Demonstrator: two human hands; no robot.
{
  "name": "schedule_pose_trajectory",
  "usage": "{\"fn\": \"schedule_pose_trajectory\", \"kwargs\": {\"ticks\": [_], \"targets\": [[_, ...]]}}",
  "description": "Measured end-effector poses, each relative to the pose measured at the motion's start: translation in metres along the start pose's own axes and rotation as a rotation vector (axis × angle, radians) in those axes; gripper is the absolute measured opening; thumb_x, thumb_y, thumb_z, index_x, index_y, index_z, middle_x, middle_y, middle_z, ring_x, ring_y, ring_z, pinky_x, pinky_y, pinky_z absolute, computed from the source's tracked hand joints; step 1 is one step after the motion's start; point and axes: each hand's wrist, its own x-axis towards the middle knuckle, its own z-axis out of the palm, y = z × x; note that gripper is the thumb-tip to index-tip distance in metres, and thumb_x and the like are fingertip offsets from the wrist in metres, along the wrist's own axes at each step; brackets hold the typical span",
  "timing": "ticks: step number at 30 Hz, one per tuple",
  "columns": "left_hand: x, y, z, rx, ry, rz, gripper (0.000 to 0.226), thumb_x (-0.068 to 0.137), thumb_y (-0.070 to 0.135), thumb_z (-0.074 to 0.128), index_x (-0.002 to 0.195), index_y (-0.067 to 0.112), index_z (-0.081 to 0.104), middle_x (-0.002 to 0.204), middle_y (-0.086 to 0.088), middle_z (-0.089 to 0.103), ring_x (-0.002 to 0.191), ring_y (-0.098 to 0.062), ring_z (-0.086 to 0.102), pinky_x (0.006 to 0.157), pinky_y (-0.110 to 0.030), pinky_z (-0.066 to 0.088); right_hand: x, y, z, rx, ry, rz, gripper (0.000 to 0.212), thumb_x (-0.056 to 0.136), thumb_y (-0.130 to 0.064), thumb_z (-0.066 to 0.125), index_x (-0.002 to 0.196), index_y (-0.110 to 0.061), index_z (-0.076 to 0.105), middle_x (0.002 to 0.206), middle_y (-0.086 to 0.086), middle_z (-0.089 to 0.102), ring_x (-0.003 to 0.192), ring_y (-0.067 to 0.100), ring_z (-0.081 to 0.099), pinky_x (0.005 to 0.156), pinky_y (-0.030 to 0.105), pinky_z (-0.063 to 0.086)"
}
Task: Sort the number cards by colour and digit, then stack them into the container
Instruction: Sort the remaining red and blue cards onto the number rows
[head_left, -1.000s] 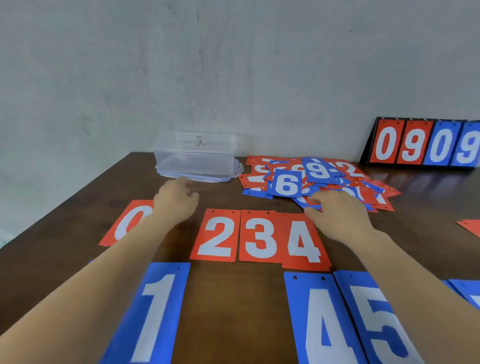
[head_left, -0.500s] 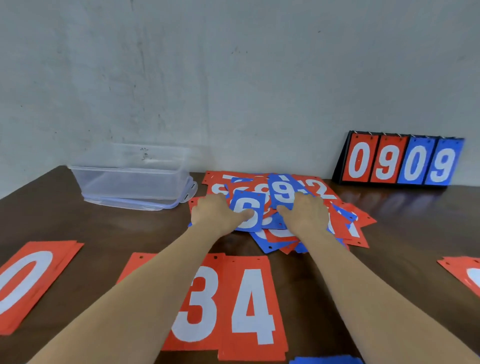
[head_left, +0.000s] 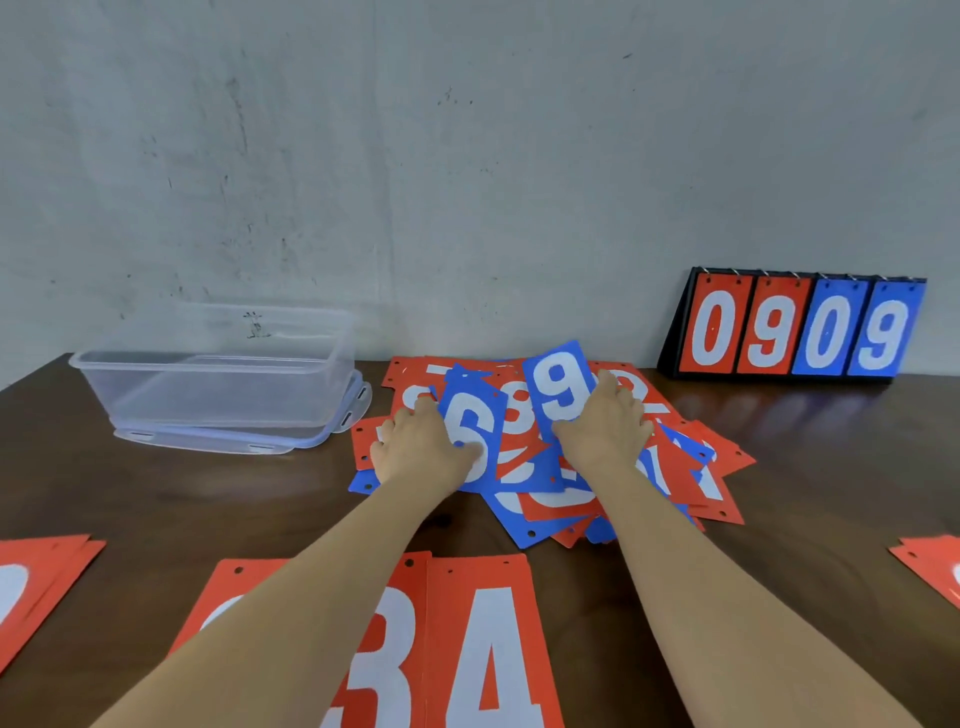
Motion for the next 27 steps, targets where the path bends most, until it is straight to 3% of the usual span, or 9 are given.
{"fn": "schedule_pose_trajectory", "kwargs": {"ticks": [2, 4, 7, 10, 14, 17, 19, 22, 27], "targets": [[-0.002, -0.006, -0.003, -0.173, 0.067, 0.039, 0.050, 0.096, 0.032, 0.054, 0.137, 0.012, 0.037, 0.113, -0.005, 0.059, 0.108, -0.027, 0.055, 0.096, -0.040, 0.040, 0.000, 0.004, -0.003, 0.217, 0.027, -0.055, 0.052, 0.087, -0.013, 0.068, 0.133, -0.009, 0.044, 0.125, 0.010, 0.057, 0.114, 0.028, 0.056, 0.080, 0.032, 0.046], [-0.003, -0.013, -0.008, -0.338, 0.133, 0.077, 0.034, 0.098, 0.022, 0.051, 0.129, 0.009, 0.045, 0.095, -0.002, 0.056, 0.090, -0.026, 0.057, 0.084, -0.037, 0.045, -0.001, 0.007, -0.011, 0.420, 0.001, -0.058, 0.021, 0.086, -0.007, 0.067, 0.104, -0.006, 0.059, 0.102, 0.011, 0.065, 0.097, 0.030, 0.064, 0.064, 0.032, 0.049], [-0.005, -0.021, -0.022, -0.557, 0.192, 0.114, 0.013, 0.094, 0.014, 0.056, 0.105, 0.007, 0.053, 0.080, 0.002, 0.055, 0.076, -0.022, 0.054, 0.058, -0.025, 0.043, -0.006, 0.008, -0.033, 0.652, -0.113, -0.046, 0.015, 0.083, -0.005, 0.071, 0.076, -0.012, 0.060, 0.084, 0.010, 0.067, 0.083, 0.029, 0.067, 0.066, 0.034, 0.053], [-0.015, -0.025, -0.038, -0.702, 0.228, 0.125, 0.006, 0.093, 0.010, 0.058, 0.095, 0.005, 0.055, 0.073, 0.003, 0.055, 0.063, -0.015, 0.052, 0.043, -0.011, 0.038, -0.018, 0.006, -0.058, 0.787, -0.224, -0.044, 0.011, 0.082, -0.005, 0.072, 0.080, -0.013, 0.065, 0.085, 0.005, 0.070, 0.076, 0.017, 0.068, 0.064, 0.026, 0.056], [-0.029, -0.029, -0.052, -0.762, 0.218, 0.115, 0.010, 0.094, 0.014, 0.059, 0.087, 0.010, 0.053, 0.070, 0.006, 0.052, 0.060, -0.007, 0.048, 0.049, -0.019, 0.034, -0.032, 0.004, -0.080, 0.859, -0.247, -0.077, 0.007, 0.084, -0.009, 0.072, 0.086, -0.014, 0.067, 0.086, 0.003, 0.072, 0.074, 0.012, 0.070, 0.055, 0.018, 0.054], [-0.039, -0.035, -0.060, -0.835, 0.171, 0.101, 0.018, 0.093, 0.016, 0.061, 0.078, 0.010, 0.053, 0.067, -0.001, 0.050, 0.059, -0.018, 0.045, 0.051, -0.026, 0.034, -0.044, 0.002, -0.091, 0.868, -0.240, -0.090, 0.004, 0.088, -0.011, 0.068, 0.088, -0.015, 0.066, 0.089, 0.005, 0.072, 0.077, 0.015, 0.070, 0.060, 0.022, 0.057], [-0.046, -0.038, -0.067, -0.873, 0.146, 0.080, 0.014, 0.092, 0.016, 0.062, 0.082, 0.007, 0.057, 0.068, -0.004, 0.053, 0.061, -0.021, 0.045, 0.052, -0.028, 0.035, -0.049, -0.001, -0.096, 0.871, -0.230, -0.111, 0.006, 0.091, -0.009, 0.062, 0.091, -0.015, 0.065, 0.089, 0.007, 0.071, 0.078, 0.019, 0.069, 0.066, 0.030, 0.059], [-0.053, -0.044, -0.076, -0.911, 0.123, 0.054, 0.011, 0.090, 0.013, 0.062, 0.097, 0.004, 0.064, 0.084, -0.007, 0.068, 0.074, -0.025, 0.062, 0.065, -0.032, 0.050, -0.057, -0.007, -0.102, 0.802, -0.246, -0.129, 0.015, 0.094, -0.005, 0.051, 0.090, -0.018, 0.057, 0.084, -0.002, 0.064, 0.075, 0.013, 0.062, 0.059, 0.024, 0.048], [-0.060, -0.055, -0.088, -0.953, 0.118, 0.059, 0.016, 0.091, 0.011, 0.062, 0.107, 0.006, 0.064, 0.096, -0.010, 0.070, 0.085, -0.026, 0.067, 0.064, -0.028, 0.053, -0.068, -0.019, -0.111, 0.678, -0.340, -0.148, 0.035, 0.083, 0.004, 0.057, 0.111, -0.015, 0.053, 0.105, 0.003, 0.066, 0.097, 0.021, 0.064, 0.074, 0.031, 0.055]]}}
